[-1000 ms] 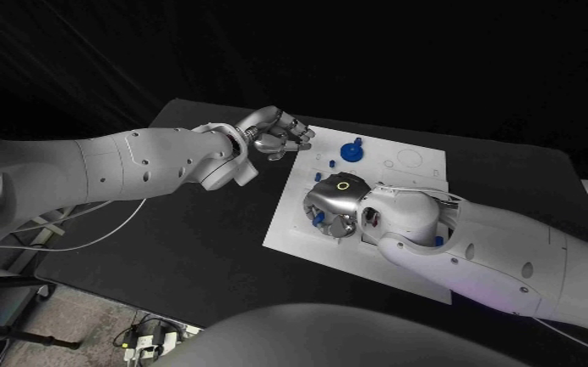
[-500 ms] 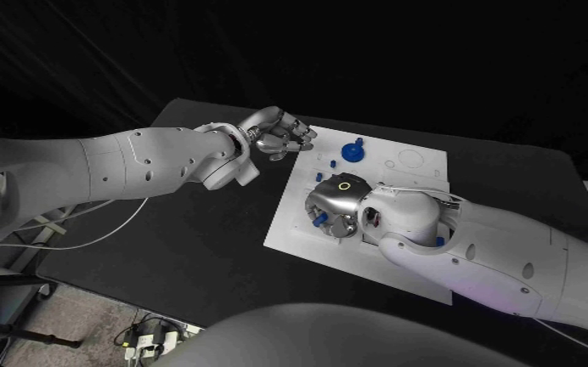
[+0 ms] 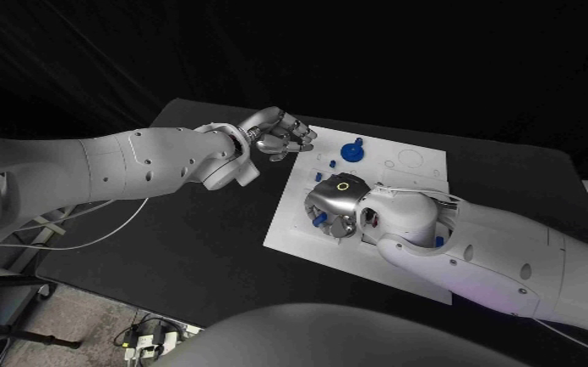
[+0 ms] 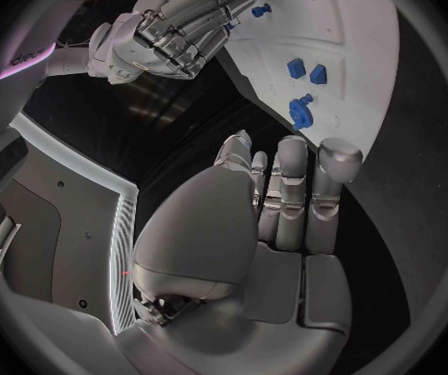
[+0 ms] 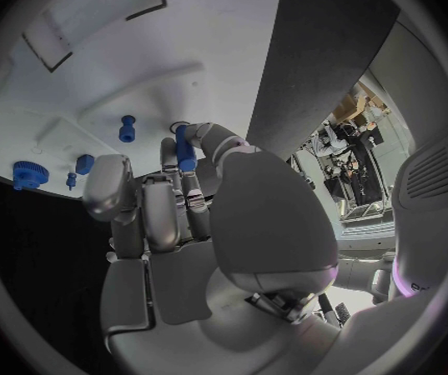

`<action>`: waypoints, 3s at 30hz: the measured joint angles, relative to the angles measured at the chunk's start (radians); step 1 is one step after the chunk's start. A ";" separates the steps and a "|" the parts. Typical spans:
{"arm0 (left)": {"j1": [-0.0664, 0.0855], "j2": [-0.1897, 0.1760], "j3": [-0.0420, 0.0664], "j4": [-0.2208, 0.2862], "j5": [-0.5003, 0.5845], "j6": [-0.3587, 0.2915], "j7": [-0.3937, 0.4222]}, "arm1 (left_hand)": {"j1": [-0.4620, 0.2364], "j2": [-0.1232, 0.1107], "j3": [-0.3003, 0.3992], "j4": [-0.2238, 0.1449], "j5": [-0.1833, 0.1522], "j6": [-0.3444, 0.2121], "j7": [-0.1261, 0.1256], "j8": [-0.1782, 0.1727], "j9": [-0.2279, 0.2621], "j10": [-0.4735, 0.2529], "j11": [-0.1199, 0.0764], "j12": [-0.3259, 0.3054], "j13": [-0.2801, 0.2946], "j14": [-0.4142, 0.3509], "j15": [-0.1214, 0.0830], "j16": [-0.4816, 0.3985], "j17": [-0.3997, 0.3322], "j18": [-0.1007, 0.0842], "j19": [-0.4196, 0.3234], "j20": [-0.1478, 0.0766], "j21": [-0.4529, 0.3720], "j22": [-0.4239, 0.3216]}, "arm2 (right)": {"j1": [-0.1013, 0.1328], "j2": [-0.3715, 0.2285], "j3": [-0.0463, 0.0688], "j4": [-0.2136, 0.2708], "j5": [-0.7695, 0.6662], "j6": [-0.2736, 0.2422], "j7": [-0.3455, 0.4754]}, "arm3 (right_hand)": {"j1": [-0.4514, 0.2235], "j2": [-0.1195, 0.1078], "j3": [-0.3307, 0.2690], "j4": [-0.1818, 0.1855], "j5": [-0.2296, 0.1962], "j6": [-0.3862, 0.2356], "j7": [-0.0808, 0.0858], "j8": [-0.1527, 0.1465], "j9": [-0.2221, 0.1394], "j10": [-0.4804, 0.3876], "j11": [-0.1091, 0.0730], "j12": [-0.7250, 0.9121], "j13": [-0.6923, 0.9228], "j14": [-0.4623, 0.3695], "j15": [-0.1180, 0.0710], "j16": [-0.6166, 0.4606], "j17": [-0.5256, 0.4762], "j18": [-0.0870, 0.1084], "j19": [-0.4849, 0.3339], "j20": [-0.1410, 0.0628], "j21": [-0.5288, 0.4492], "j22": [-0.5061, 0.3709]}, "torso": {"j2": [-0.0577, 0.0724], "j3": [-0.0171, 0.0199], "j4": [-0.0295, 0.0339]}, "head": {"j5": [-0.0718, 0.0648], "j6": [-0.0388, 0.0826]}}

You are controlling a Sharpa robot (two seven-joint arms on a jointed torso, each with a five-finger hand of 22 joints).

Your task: Assemble the parts on the task board

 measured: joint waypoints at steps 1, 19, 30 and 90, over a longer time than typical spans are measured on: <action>0.000 0.000 0.000 0.000 0.000 0.000 0.000 | 0.000 0.000 0.000 0.000 0.000 0.000 0.000 0.000 0.000 0.001 0.001 0.004 0.000 0.000 0.000 0.000 0.000 0.000 0.000 0.000 0.000 0.000 | 0.000 0.000 0.000 0.000 0.000 0.000 0.000 | 0.000 0.000 0.003 -0.003 0.000 0.000 0.000 0.000 0.000 0.000 0.000 0.000 0.001 0.000 0.000 0.000 0.000 0.000 0.000 0.000 0.000 0.000 | 0.000 0.0000 0.0000 | 0.000 0.000; 0.000 0.002 0.000 -0.002 0.000 0.004 -0.005 | 0.004 0.004 0.000 0.000 0.000 0.000 0.000 0.000 -0.001 0.005 0.005 0.008 0.000 0.000 0.000 0.000 0.000 0.000 -0.004 0.004 0.000 0.000 | -0.001 0.011 0.000 0.003 0.001 0.025 0.003 | -0.036 -0.004 0.059 -0.059 0.090 0.035 0.005 -0.120 -0.121 -0.009 -0.009 0.038 0.071 -0.013 -0.013 -0.014 -0.017 0.000 -0.024 -0.013 -0.002 0.000 | 0.000 -0.0004 0.0004 | 0.005 0.000; 0.000 0.003 0.000 -0.003 -0.001 0.005 -0.007 | 0.004 0.004 0.000 0.000 0.000 0.000 0.000 0.000 -0.001 0.005 0.005 0.012 0.000 0.000 0.000 0.000 0.000 0.000 -0.004 0.004 0.000 0.000 | 0.001 0.018 0.001 0.004 0.001 0.065 -0.004 | -0.037 -0.003 0.069 -0.069 0.090 0.041 0.006 -0.138 -0.149 -0.020 -0.005 0.038 0.077 -0.027 -0.009 -0.025 -0.035 0.000 -0.043 -0.011 -0.020 0.000 | 0.000 -0.0010 0.0009 | 0.008 0.000; -0.018 0.006 0.000 -0.012 -0.001 0.015 -0.023 | -0.002 0.025 0.000 0.000 0.000 -0.004 0.004 0.000 -0.001 0.005 0.005 0.017 0.000 -0.006 0.006 0.000 -0.010 0.011 -0.007 0.007 -0.023 0.000 | 0.026 -0.010 -0.001 0.011 0.009 0.035 -0.003 | -0.091 0.035 0.048 -0.095 0.039 0.146 -0.053 -0.162 -0.182 -0.013 -0.039 0.140 0.200 -0.025 -0.025 -0.025 -0.024 0.000 -0.037 -0.024 -0.015 0.000 | 0.000 -0.0002 0.0011 | 0.018 0.000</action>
